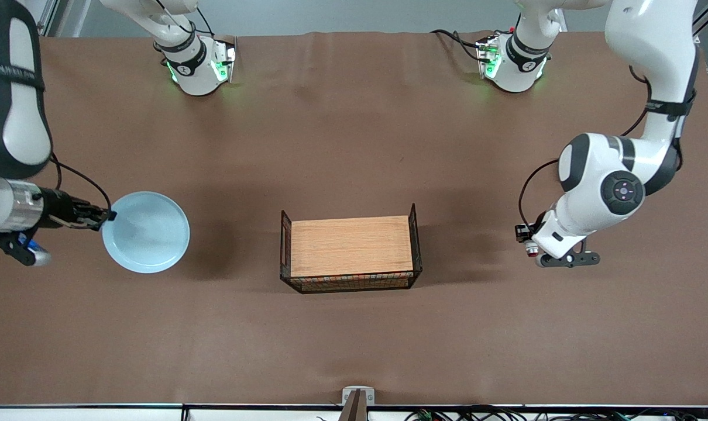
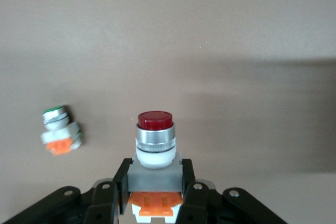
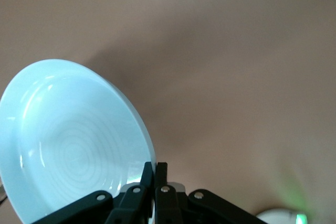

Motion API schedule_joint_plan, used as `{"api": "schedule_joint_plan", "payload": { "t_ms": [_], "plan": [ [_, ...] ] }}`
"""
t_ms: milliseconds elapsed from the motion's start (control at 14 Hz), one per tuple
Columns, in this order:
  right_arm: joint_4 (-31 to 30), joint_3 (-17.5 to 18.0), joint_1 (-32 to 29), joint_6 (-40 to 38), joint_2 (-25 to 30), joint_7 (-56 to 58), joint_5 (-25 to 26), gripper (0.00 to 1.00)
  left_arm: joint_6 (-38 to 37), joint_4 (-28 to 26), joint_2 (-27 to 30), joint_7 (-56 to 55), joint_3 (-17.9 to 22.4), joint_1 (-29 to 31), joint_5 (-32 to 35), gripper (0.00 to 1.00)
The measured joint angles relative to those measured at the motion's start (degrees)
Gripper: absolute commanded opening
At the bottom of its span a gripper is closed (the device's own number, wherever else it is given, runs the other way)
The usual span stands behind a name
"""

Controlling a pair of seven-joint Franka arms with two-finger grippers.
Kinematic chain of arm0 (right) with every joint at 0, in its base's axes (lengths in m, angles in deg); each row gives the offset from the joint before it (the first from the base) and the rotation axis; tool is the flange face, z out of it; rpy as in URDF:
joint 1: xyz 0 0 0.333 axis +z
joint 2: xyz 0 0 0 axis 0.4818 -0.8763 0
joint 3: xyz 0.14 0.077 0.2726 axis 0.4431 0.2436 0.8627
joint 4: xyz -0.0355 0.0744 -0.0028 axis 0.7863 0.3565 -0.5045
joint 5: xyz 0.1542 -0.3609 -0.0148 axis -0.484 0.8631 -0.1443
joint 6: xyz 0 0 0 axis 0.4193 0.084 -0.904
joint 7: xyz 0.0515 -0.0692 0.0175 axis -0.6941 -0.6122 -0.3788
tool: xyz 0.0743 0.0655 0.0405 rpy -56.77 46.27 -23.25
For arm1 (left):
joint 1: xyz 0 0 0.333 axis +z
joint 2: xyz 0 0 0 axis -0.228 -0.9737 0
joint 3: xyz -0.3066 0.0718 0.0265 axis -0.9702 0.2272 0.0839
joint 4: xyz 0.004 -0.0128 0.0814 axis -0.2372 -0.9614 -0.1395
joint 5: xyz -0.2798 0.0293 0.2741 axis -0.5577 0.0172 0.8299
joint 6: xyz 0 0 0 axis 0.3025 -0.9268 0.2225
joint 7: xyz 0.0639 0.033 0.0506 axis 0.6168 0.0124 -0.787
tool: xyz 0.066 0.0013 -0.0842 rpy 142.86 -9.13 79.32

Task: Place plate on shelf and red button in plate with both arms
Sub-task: 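Lift the plate with the right gripper and carry it over the basket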

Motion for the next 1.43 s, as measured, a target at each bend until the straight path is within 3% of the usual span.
{"api": "schedule_joint_plan", "payload": {
  "t_ms": [286,571,1143,1429],
  "plan": [
    [2.13,0.47,7.23,-6.28,6.4,-20.39,-0.22,0.0,-14.72,12.2,0.59,-5.96,-0.83,-0.32,-0.38,0.31],
    [2.13,0.89,16.67,-6.56,10.04,-40.78,-0.76,0.0,-19.91,20.05,0.68,-17.06,-4.37,-0.66,-1.03,0.31],
    [3.58,0.88,34.87,4.15,9.71,-76.04,-0.7,0.0,-20.32,21.52,0.63,-37.42,-11.81,-1.4,-1.39,0.3],
    [3.37,0.82,41.78,10.46,6.17,-88.67,2.85,0.0,-20.23,22.29,-0.28,-43.07,-13.56,-1.93,-1.4,0.3]
  ]
}}
